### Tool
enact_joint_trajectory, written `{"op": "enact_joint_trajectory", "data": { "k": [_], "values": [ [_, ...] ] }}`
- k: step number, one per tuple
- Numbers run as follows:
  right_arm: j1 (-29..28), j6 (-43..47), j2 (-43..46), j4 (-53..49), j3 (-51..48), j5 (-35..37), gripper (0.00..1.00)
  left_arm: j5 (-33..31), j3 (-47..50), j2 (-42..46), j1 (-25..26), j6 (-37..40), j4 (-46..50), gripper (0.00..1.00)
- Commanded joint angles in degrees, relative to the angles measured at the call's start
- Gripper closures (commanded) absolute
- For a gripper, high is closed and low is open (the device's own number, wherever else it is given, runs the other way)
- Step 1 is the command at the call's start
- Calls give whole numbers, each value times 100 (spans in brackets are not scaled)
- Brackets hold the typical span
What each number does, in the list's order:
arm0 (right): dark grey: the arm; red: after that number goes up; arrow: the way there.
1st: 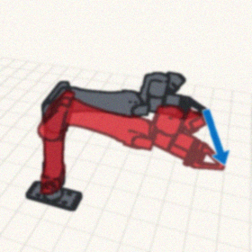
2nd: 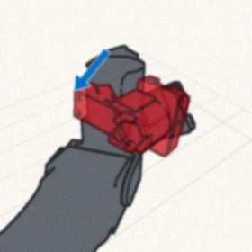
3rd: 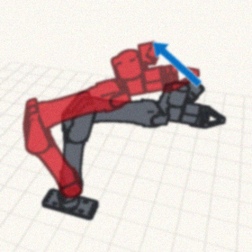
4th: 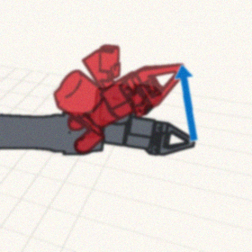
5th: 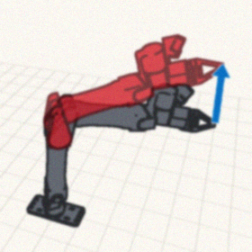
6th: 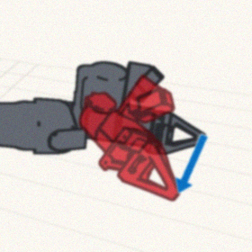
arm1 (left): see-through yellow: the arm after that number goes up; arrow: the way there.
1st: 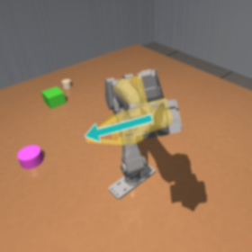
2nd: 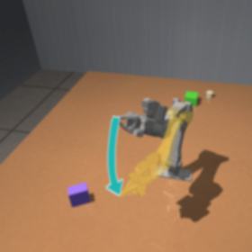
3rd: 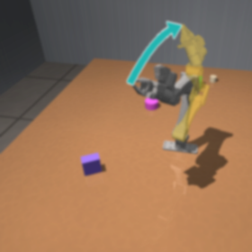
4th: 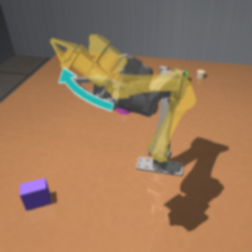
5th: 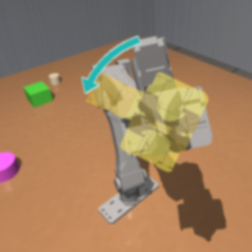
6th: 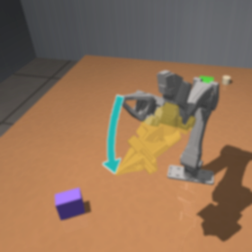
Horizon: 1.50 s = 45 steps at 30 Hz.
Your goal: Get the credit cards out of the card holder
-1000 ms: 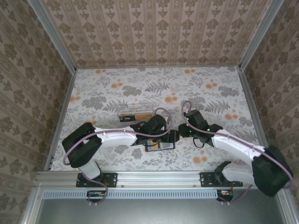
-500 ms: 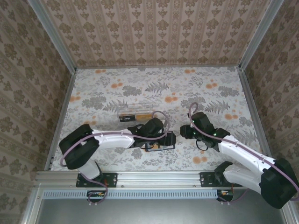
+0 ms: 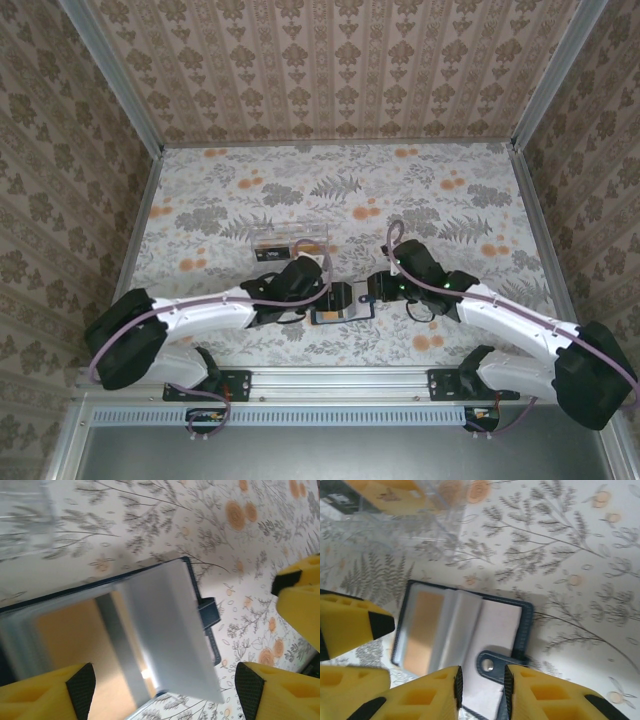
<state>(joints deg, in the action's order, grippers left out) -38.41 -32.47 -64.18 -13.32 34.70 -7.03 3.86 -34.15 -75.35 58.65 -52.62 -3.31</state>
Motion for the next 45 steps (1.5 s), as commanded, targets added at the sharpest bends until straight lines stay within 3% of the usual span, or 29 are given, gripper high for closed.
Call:
{"op": "enact_joint_trajectory", "data": {
  "k": [1, 9, 15, 25, 28, 34, 45],
  "values": [
    [-281, -169, -130, -4, 393, -74, 67, -429, 295, 583, -149, -152, 424, 26],
    [-934, -370, -1041, -317, 1255, -41, 68, -908, 948, 1923, -500, -332, 1212, 32],
    [-1254, -540, -2030, -510, 1777, 15, 71, -884, 1095, 2135, -573, -343, 1312, 33],
    [-1081, -524, -2342, -863, 1553, 279, 73, -510, 781, 1256, -346, -224, 555, 37],
    [-959, -517, -2446, -600, 1381, 72, 76, -456, 559, 797, -218, -188, 367, 43],
    [-776, -594, -2660, -72, 1172, -289, 76, -359, 178, 110, -126, -105, 224, 77],
    [-338, -938, -2817, 914, 647, -1042, 73, -298, 45, -597, -188, -96, 168, 84]
  ]
}}
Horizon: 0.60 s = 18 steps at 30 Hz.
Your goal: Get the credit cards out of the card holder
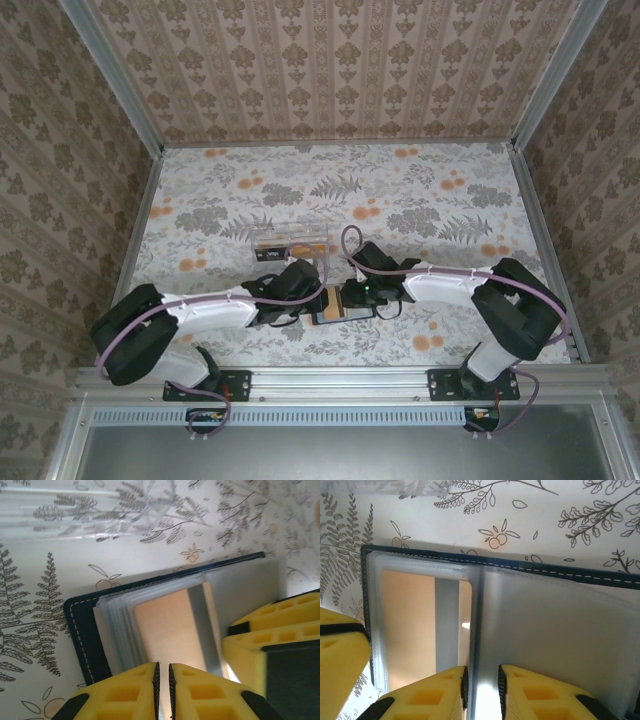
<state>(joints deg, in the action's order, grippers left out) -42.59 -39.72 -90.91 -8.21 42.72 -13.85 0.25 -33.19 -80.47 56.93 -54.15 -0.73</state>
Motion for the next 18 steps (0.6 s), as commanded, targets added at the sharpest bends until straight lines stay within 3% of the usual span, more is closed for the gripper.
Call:
{"op": "enact_joint_trajectory", "data": {
  "k": [1, 11, 18],
  "values": [
    [120, -249, -167, 491, -199, -446, 73, 67, -24, -120, -15, 35, -102, 83],
    [320, -508, -457, 1224, -455, -1086, 75, 89, -38, -452, 29, -60, 24, 83],
    [444, -615, -481, 1445, -578, -1267, 86, 54, -47, -518, 47, -88, 95, 84]
  ]
}}
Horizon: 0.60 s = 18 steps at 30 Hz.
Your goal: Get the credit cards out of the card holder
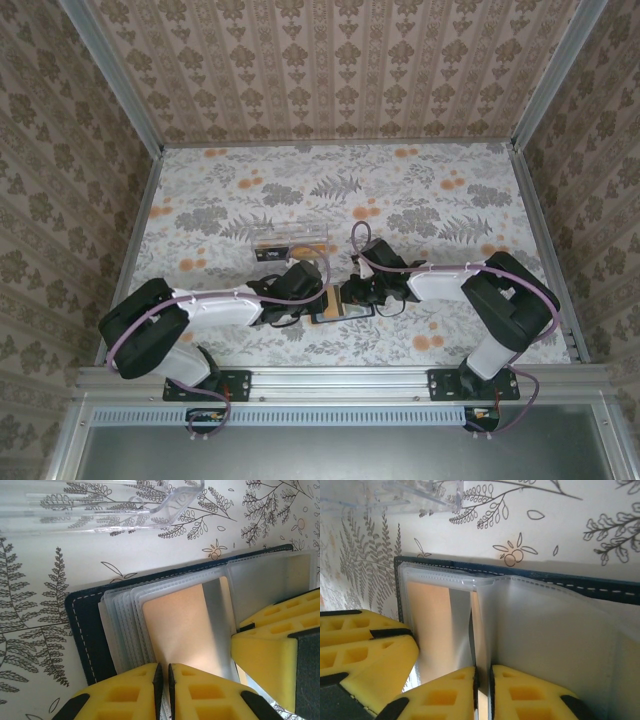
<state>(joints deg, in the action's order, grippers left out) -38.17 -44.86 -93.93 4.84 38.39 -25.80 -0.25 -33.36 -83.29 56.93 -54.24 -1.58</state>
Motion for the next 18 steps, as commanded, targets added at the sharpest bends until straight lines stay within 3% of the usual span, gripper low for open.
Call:
{"op": "enact_joint_trajectory", "data": {
  "k": [1, 7, 18],
  "values": [
    [24, -97, -158, 153, -171, -81, 88, 92, -30, -231, 47, -87, 197, 84],
    [195, -92, -39, 184, -349, -116, 100, 3, 0, -188, 34, -122, 329, 85],
    [405, 71, 368, -131, -412, -73, 100, -124, 146, -7, -37, -131, 533, 85]
  ]
}}
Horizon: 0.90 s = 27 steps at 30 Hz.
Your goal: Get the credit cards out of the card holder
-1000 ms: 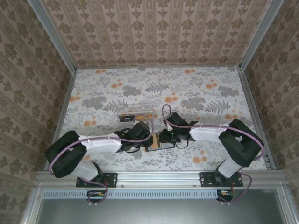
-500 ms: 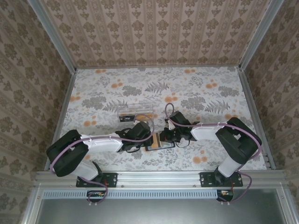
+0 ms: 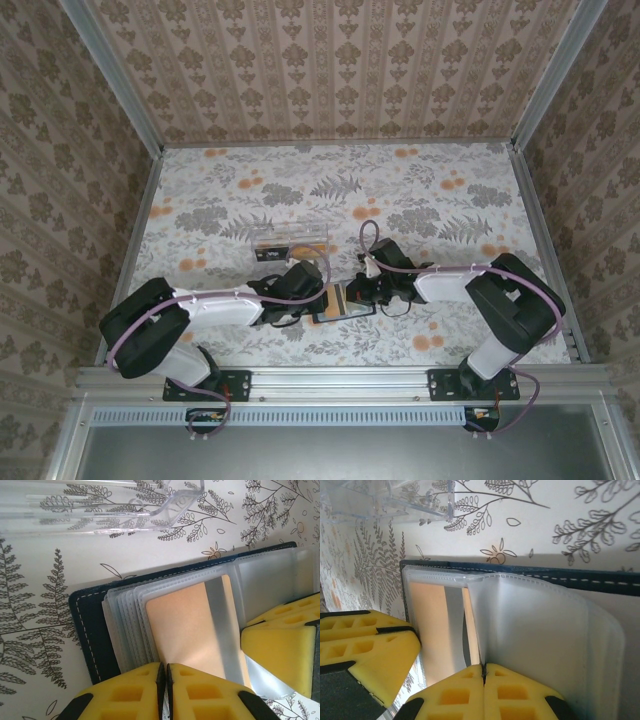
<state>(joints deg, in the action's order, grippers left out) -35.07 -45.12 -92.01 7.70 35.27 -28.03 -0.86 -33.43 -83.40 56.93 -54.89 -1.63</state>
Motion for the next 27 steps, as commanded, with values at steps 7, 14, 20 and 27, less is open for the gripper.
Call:
{"op": "enact_joint_trajectory", "data": {
  "k": [7, 14, 20, 27],
  "values": [
    [167, 258, 398, -704, -39, 149, 100, -59, 146, 7, -40, -37, 536, 85],
    [15, 413, 799, -1306, 268, 372, 72, -32, 57, -33, -6, 21, 526, 85],
    [-161, 532, 1044, -1753, 541, 641, 71, -37, 30, -54, 20, 31, 531, 85],
    [-368, 554, 631, -1746, 819, 604, 72, -72, -54, -5, 52, 67, 620, 85]
  ]
}}
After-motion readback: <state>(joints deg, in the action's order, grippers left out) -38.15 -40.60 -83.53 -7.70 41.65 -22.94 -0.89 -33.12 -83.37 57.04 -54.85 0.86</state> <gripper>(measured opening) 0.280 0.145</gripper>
